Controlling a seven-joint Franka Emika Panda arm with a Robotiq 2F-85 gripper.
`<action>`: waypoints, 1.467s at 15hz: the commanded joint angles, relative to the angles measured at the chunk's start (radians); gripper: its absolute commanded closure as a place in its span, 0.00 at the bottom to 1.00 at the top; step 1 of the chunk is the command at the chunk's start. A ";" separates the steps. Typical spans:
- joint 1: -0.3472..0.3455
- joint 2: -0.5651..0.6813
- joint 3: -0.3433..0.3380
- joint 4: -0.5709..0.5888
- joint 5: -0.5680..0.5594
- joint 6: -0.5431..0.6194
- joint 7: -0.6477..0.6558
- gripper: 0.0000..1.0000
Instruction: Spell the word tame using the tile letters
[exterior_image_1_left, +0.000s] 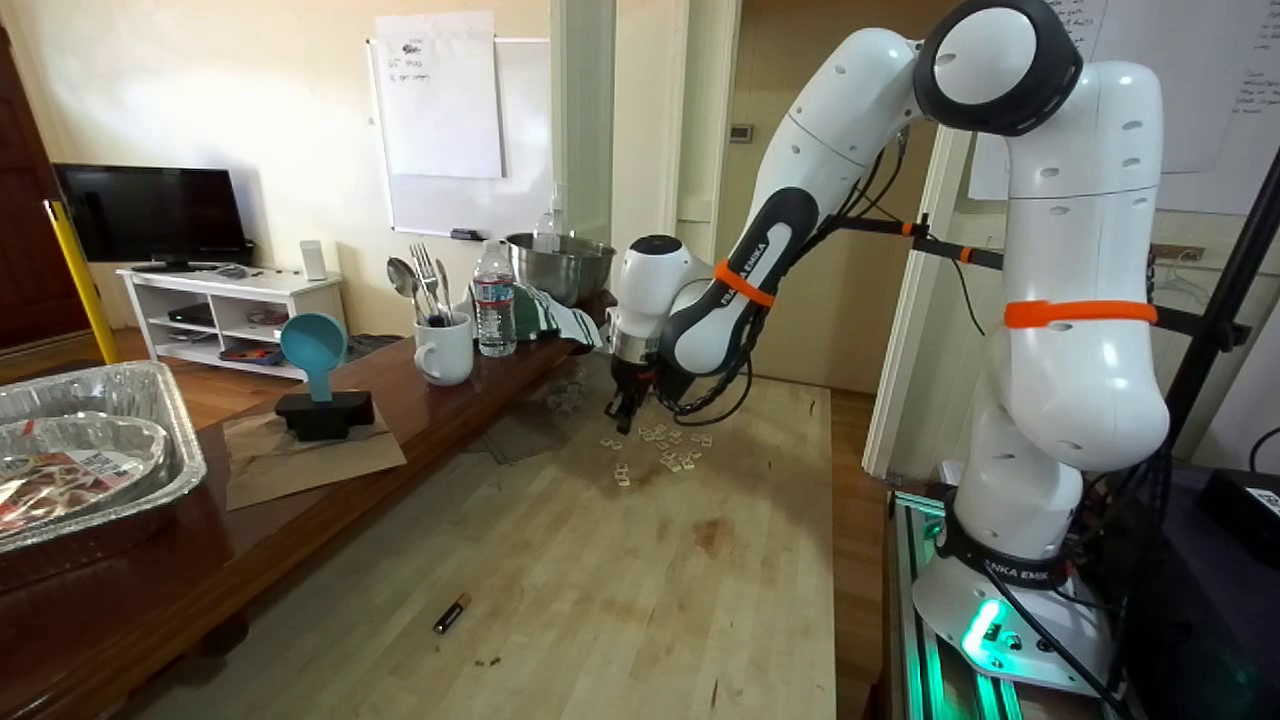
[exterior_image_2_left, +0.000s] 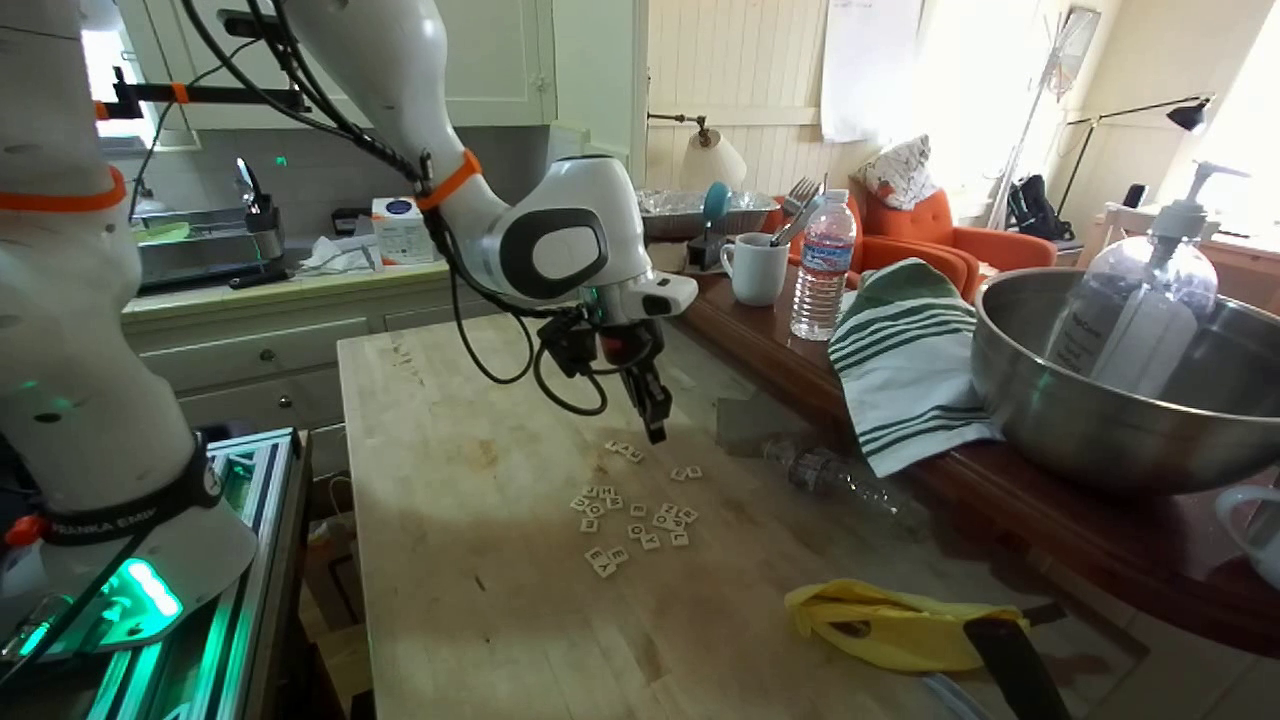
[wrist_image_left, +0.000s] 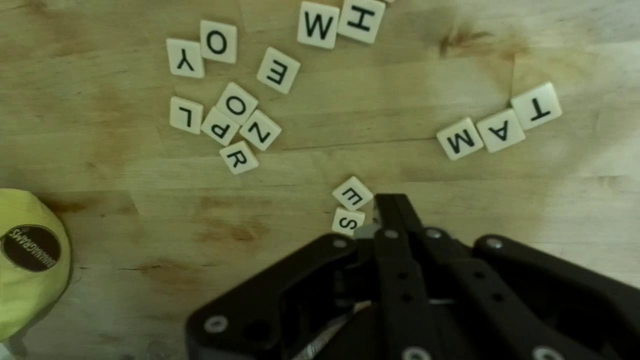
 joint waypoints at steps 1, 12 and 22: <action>-0.011 -0.001 -0.027 0.000 -0.098 -0.013 0.024 1.00; -0.004 0.108 -0.072 0.074 -0.362 0.072 0.003 1.00; 0.006 0.182 -0.072 0.114 -0.445 0.098 0.001 1.00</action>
